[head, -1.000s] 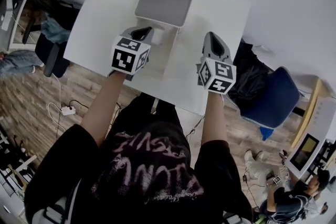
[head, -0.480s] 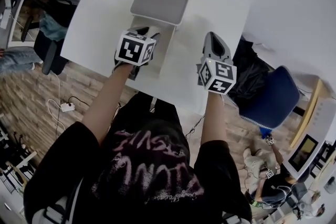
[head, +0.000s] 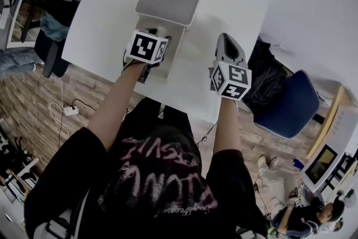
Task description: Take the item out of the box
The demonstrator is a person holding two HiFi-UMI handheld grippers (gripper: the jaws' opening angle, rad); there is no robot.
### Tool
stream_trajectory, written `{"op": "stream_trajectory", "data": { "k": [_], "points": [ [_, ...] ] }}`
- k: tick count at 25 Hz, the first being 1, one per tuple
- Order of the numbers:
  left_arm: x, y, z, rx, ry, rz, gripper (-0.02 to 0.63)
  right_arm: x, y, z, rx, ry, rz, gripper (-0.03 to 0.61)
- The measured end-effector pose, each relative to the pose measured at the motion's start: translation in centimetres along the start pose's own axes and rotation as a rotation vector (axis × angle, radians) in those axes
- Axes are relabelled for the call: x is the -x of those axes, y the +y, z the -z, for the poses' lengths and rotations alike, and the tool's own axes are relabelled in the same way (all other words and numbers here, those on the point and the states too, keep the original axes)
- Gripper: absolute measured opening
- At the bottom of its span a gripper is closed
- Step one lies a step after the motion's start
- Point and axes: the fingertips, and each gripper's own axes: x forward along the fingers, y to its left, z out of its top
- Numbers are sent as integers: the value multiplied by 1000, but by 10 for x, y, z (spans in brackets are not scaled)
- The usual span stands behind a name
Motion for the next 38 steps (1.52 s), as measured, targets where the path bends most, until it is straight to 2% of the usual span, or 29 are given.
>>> {"op": "stream_trajectory", "data": {
  "k": [4,12,25,29,38],
  "points": [
    [-6,5,2,1,17,-13,235,-1,-4,2,-2,7,12,9],
    [-14,10,7,-13,40,-58,181,4,-12,7,1,16,23,9],
    [-6,11,8,7,4,-33,173,11,-8,-2,17,8,29,9],
    [6,10,5,-3,-34,-21,172,16,-2,-4,21,7,32,9],
    [49,8,-19,-40,-184,-7,170,29,18,-23,29,-24,25,9]
  ]
}}
